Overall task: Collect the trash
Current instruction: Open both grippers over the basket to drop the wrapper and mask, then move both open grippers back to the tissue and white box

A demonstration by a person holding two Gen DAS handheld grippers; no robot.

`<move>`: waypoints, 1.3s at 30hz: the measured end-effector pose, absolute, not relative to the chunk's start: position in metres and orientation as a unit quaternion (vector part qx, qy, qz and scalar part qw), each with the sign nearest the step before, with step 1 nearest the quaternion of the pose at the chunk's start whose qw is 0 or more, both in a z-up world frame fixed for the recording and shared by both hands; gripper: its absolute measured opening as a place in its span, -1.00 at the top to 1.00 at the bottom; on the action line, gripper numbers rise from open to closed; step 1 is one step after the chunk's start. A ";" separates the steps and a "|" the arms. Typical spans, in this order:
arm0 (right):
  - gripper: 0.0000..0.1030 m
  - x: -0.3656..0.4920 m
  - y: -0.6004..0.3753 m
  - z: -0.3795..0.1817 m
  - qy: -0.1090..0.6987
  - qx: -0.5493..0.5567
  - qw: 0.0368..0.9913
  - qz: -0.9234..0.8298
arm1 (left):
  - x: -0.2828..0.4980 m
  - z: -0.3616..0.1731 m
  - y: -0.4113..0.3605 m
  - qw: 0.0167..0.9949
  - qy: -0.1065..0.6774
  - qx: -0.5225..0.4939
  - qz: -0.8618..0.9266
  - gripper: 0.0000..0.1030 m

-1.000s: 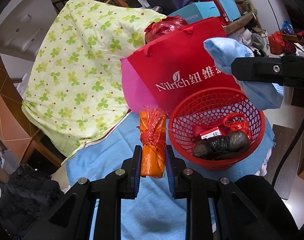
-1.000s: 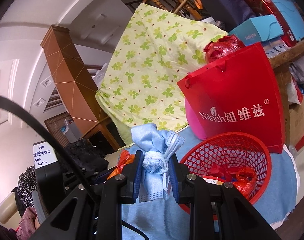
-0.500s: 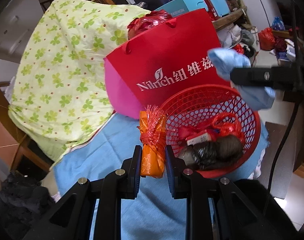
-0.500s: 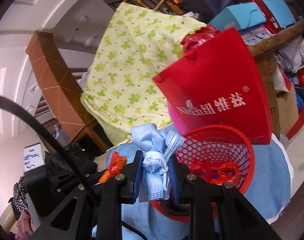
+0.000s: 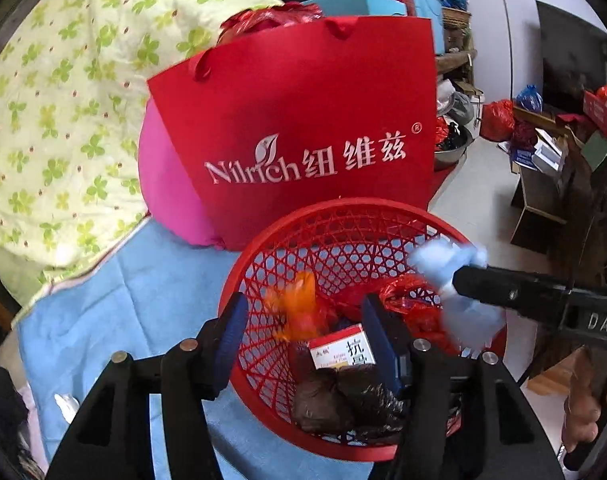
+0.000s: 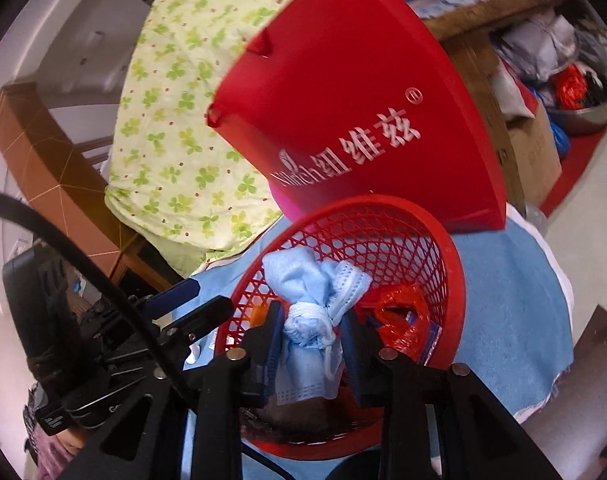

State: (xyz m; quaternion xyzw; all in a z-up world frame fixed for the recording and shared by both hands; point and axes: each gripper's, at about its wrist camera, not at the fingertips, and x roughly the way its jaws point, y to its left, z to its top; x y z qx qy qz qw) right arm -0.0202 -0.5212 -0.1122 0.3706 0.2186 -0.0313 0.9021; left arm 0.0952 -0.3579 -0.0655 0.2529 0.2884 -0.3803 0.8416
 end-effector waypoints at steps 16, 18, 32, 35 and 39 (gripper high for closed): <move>-0.20 -0.027 -0.469 -0.066 0.182 0.309 0.933 -0.002 | 0.103 -0.091 -0.212 0.885 0.345 0.195 -0.247 -0.20; -0.20 -0.023 -0.451 -0.058 0.185 0.292 0.938 0.014 | 0.102 -0.096 -0.188 0.891 0.348 0.187 -0.225 -0.20; -0.20 0.032 -0.319 -0.053 0.264 0.186 0.938 0.123 | 0.121 -0.149 -0.059 0.896 0.410 0.109 -0.129 -0.21; -0.21 0.051 -0.296 -0.066 0.297 0.172 0.929 0.137 | 0.127 -0.156 -0.040 0.897 0.417 0.091 -0.118 -0.21; -0.21 0.081 -0.269 -0.083 0.336 0.154 0.916 0.152 | 0.142 -0.167 -0.015 0.896 0.425 0.074 -0.100 -0.21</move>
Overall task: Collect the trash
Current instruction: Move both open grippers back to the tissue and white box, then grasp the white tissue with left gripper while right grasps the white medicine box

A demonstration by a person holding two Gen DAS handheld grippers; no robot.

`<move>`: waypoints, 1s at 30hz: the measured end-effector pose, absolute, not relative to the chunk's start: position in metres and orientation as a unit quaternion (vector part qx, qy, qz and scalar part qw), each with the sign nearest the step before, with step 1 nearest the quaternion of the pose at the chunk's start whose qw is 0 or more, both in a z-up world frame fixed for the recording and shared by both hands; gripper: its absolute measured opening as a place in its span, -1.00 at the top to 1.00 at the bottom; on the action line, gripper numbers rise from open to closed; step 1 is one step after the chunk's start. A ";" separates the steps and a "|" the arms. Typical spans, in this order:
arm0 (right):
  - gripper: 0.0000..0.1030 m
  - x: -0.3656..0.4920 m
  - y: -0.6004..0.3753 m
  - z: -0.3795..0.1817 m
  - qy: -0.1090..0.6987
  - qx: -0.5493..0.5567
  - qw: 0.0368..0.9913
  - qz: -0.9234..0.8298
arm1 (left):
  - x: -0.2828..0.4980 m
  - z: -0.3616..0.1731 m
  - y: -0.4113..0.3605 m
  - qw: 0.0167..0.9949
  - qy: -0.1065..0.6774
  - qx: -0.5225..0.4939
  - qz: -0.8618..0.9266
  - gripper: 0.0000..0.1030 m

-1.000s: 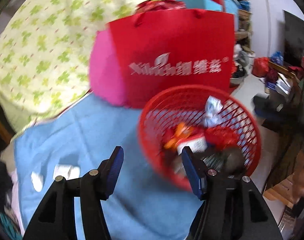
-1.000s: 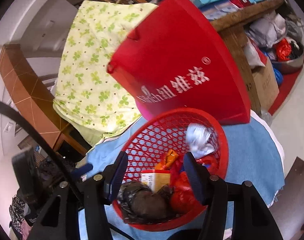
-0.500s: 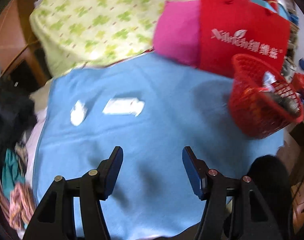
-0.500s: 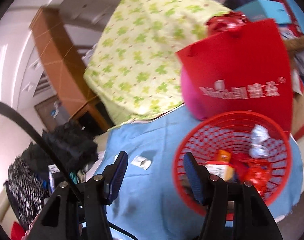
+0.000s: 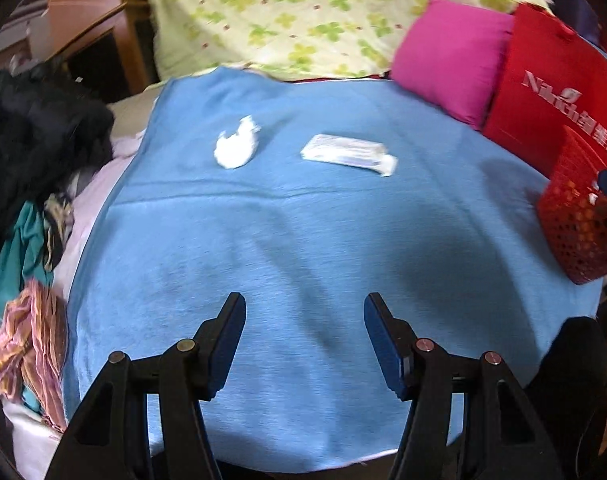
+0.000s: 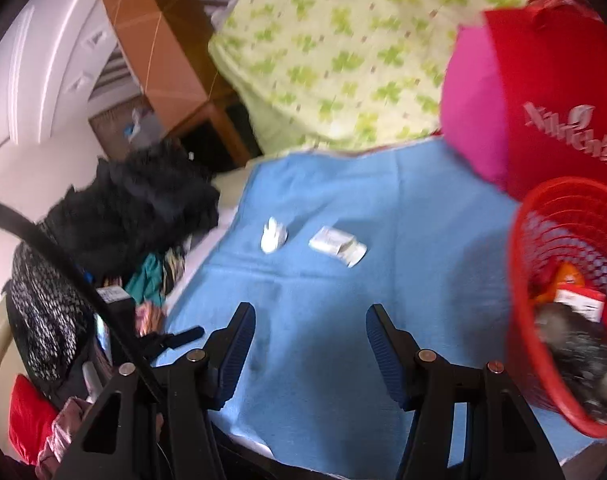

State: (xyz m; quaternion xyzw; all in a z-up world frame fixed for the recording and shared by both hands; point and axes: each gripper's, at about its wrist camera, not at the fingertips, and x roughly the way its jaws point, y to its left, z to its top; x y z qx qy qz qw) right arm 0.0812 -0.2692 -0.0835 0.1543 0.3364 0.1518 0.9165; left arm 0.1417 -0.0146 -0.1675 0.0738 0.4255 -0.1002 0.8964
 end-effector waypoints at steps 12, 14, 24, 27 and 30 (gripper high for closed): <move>-0.21 0.217 -0.218 -0.145 0.419 0.069 0.889 0.172 | 0.238 -0.170 0.042 0.894 0.434 0.039 -0.105 -0.21; -0.21 0.250 -0.218 -0.152 0.421 0.064 0.888 0.173 | 0.262 -0.169 0.042 0.891 0.436 0.035 -0.122 -0.21; -0.33 0.373 -0.221 -0.199 0.448 0.053 0.873 0.188 | 0.389 -0.196 0.026 0.872 0.459 0.025 -0.169 -0.30; -0.33 0.393 -0.215 -0.217 0.462 0.047 0.862 0.205 | 0.410 -0.209 0.023 0.867 0.468 0.021 -0.171 -0.30; -0.34 0.399 -0.204 -0.231 0.474 0.017 0.853 0.218 | 0.421 -0.221 0.015 0.865 0.472 0.038 -0.167 -0.30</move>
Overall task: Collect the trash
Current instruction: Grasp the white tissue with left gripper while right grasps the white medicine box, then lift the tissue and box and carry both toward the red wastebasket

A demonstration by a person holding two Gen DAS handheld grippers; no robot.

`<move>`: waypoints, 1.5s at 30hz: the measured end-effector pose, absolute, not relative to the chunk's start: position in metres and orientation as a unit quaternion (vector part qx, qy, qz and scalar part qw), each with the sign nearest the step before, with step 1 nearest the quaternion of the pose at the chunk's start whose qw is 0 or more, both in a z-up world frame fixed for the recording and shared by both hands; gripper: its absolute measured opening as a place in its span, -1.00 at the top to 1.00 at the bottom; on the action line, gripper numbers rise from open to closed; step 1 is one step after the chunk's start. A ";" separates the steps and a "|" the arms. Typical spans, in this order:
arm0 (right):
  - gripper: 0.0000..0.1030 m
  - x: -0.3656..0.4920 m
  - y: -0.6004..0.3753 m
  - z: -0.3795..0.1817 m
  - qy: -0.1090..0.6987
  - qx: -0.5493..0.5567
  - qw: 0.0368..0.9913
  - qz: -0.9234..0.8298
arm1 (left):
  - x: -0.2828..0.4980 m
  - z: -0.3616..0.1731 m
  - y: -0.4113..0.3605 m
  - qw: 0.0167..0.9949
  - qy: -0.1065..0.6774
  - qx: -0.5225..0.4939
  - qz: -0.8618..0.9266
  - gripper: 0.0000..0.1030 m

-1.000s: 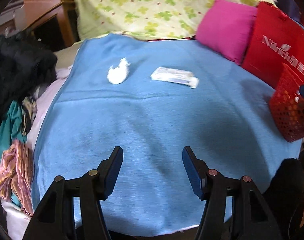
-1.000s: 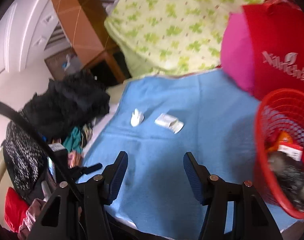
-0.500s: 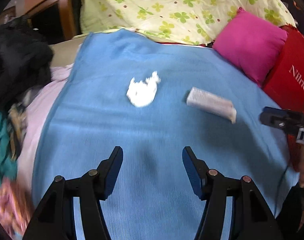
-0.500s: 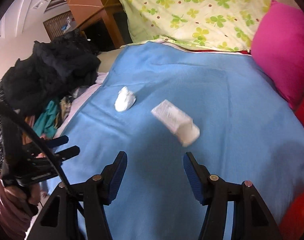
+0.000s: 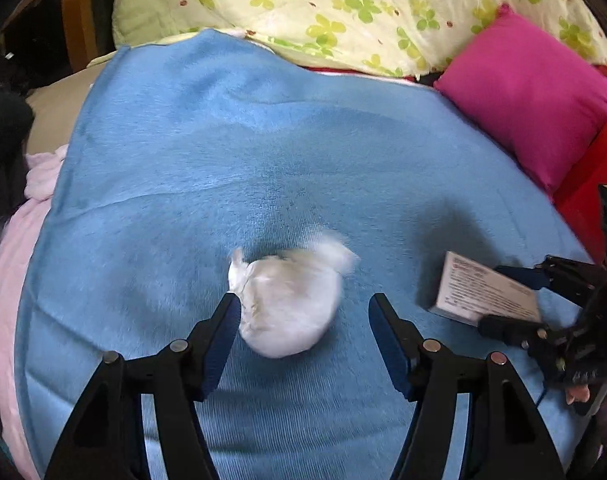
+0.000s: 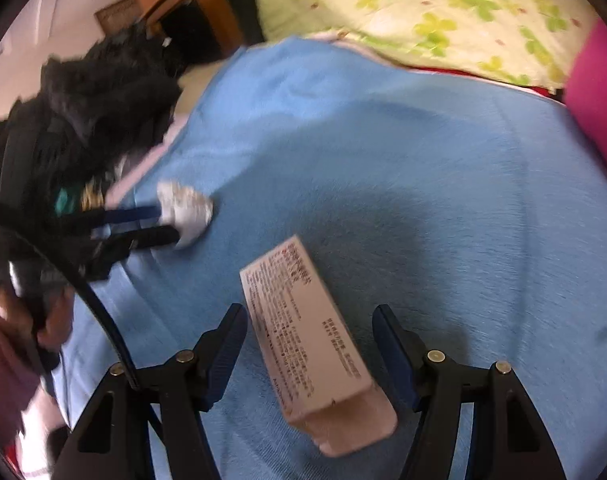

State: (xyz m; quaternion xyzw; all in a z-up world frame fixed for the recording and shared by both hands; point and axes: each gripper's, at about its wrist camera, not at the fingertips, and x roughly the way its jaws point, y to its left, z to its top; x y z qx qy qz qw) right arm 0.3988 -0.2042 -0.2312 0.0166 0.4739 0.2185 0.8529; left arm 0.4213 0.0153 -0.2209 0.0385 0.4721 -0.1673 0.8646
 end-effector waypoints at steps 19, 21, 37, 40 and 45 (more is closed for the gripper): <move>0.13 0.306 -0.178 -0.174 0.389 -0.016 0.904 0.174 | 0.331 -0.148 0.031 0.903 0.420 0.009 -0.091 0.53; 0.13 0.281 -0.181 -0.155 0.370 -0.009 0.911 0.180 | 0.310 -0.131 0.024 0.911 0.404 0.025 -0.082 0.53; 0.13 0.088 -0.240 -0.026 0.229 0.031 0.960 0.159 | 0.139 -0.016 -0.044 0.959 0.255 0.117 -0.038 0.51; 0.13 0.066 -0.250 -0.013 0.209 0.038 0.965 0.156 | 0.120 -0.005 -0.055 0.962 0.237 0.130 -0.039 0.51; 0.13 0.038 -0.258 0.004 0.177 0.043 0.972 0.146 | 0.097 0.006 -0.069 0.964 0.220 0.140 -0.048 0.50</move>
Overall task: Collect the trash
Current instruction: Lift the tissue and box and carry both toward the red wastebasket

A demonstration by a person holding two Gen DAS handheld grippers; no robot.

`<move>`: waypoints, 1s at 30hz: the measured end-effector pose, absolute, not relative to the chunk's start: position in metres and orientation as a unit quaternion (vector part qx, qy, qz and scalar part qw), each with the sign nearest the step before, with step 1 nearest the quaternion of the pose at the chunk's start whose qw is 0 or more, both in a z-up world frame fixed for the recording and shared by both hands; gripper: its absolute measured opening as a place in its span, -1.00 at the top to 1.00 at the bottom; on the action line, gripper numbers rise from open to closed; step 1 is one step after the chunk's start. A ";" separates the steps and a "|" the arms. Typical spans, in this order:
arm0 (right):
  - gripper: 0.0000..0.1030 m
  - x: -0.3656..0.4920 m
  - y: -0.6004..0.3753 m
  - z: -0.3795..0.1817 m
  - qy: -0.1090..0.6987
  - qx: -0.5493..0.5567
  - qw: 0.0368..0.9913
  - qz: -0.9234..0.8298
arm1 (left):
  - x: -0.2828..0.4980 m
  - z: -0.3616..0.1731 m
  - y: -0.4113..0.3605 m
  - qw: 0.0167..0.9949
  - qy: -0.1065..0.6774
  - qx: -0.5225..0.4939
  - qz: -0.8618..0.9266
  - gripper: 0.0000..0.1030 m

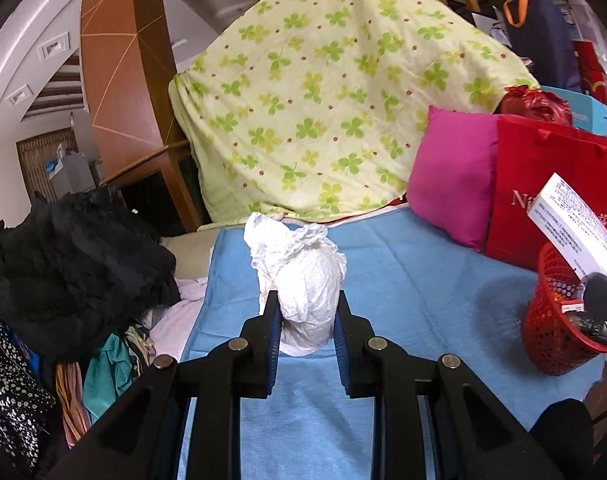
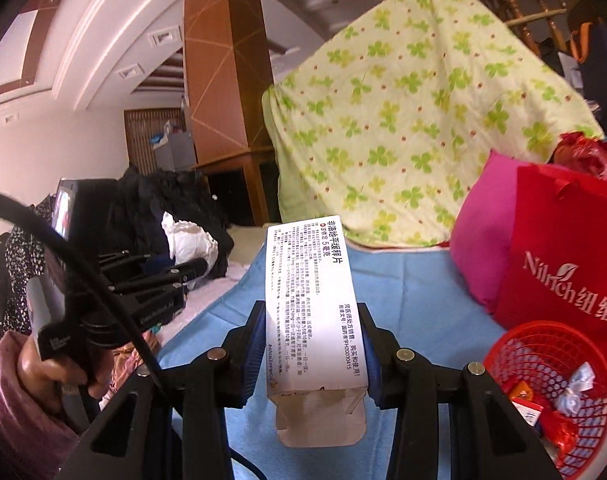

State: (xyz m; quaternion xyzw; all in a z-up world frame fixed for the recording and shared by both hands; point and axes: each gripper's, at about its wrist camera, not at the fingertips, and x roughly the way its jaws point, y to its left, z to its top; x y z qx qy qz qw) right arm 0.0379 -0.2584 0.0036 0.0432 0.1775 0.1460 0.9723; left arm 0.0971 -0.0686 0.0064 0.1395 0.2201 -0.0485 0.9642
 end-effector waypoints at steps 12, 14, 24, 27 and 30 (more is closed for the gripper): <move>0.13 -0.007 -0.272 0.021 0.139 0.038 0.981 0.126 | 0.066 0.018 -0.085 0.965 0.203 0.153 -0.061 0.47; 0.13 -0.013 -0.274 0.023 0.134 0.038 0.982 0.126 | 0.064 0.019 -0.089 0.965 0.202 0.154 -0.062 0.47; 0.12 -0.032 -0.289 0.029 0.116 0.048 0.985 0.121 | 0.048 0.021 -0.099 0.963 0.198 0.167 -0.071 0.47; 0.12 -0.036 -0.293 0.028 0.115 0.050 0.985 0.118 | 0.044 0.021 -0.106 0.962 0.195 0.174 -0.077 0.47; 0.12 -0.039 -0.296 0.028 0.116 0.054 0.985 0.116 | 0.041 0.022 -0.111 0.961 0.192 0.181 -0.083 0.47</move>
